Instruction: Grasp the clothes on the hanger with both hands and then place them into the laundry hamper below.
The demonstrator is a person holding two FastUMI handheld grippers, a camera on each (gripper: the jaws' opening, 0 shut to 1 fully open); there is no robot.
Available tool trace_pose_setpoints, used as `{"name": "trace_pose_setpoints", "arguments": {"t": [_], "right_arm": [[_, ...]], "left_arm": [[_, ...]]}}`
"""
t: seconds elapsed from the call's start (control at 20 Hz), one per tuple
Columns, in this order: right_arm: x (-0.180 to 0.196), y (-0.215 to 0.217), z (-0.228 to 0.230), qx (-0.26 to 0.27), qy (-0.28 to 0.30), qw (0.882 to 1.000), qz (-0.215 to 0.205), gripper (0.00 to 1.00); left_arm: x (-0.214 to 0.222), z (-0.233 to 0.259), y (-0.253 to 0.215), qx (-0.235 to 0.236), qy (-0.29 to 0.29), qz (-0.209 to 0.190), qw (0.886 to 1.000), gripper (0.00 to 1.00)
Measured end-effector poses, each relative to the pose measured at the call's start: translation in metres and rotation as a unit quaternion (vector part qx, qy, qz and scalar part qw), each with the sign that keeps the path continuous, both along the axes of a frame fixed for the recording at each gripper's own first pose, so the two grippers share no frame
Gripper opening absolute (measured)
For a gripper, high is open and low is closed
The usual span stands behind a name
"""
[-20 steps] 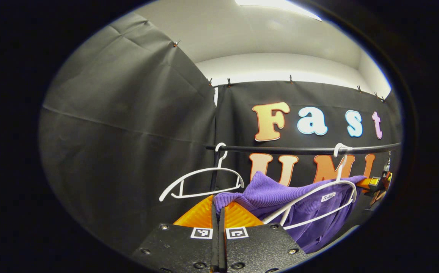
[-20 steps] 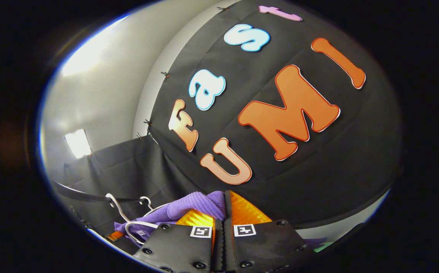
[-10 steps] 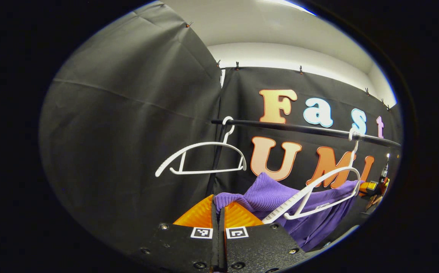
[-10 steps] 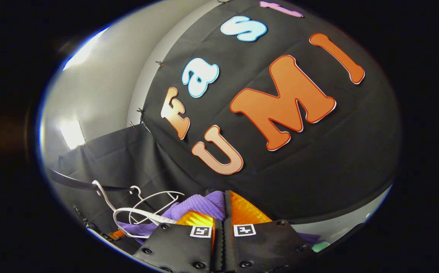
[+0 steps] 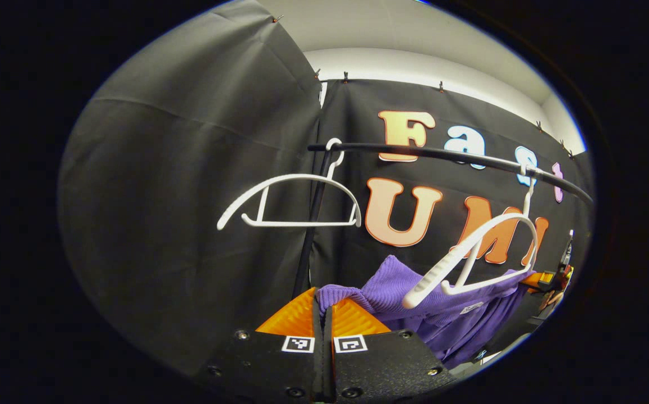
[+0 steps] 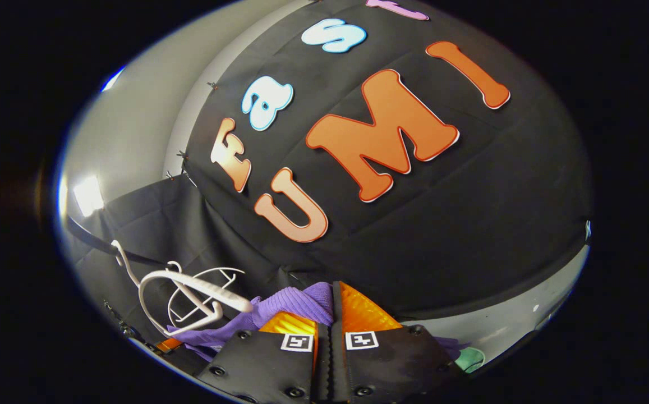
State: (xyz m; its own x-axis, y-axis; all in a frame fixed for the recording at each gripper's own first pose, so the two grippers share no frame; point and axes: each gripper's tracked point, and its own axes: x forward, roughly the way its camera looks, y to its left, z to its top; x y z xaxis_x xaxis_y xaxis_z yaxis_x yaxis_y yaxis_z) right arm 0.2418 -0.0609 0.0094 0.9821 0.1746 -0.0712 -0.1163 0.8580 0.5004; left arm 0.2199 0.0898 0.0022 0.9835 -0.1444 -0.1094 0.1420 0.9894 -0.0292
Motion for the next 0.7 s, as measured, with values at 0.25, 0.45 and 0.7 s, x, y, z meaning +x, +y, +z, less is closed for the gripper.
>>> {"name": "trace_pose_setpoints", "arguments": {"t": [0.25,0.45,0.7], "right_arm": [[-0.035,-0.012,-0.05,0.002,0.037,0.998,-0.043,0.07],[-0.068,-0.011,-0.079,-0.003,0.058,0.995,-0.079,0.08],[-0.104,0.006,-0.113,-0.012,0.081,0.991,-0.111,0.08]], "left_arm": [[0.002,-0.037,0.006,-0.006,0.041,-0.025,0.999,0.0],[-0.003,-0.064,0.002,-0.004,0.068,-0.046,0.997,0.0],[-0.011,-0.097,-0.018,-0.008,0.105,-0.089,0.99,0.0]]}}
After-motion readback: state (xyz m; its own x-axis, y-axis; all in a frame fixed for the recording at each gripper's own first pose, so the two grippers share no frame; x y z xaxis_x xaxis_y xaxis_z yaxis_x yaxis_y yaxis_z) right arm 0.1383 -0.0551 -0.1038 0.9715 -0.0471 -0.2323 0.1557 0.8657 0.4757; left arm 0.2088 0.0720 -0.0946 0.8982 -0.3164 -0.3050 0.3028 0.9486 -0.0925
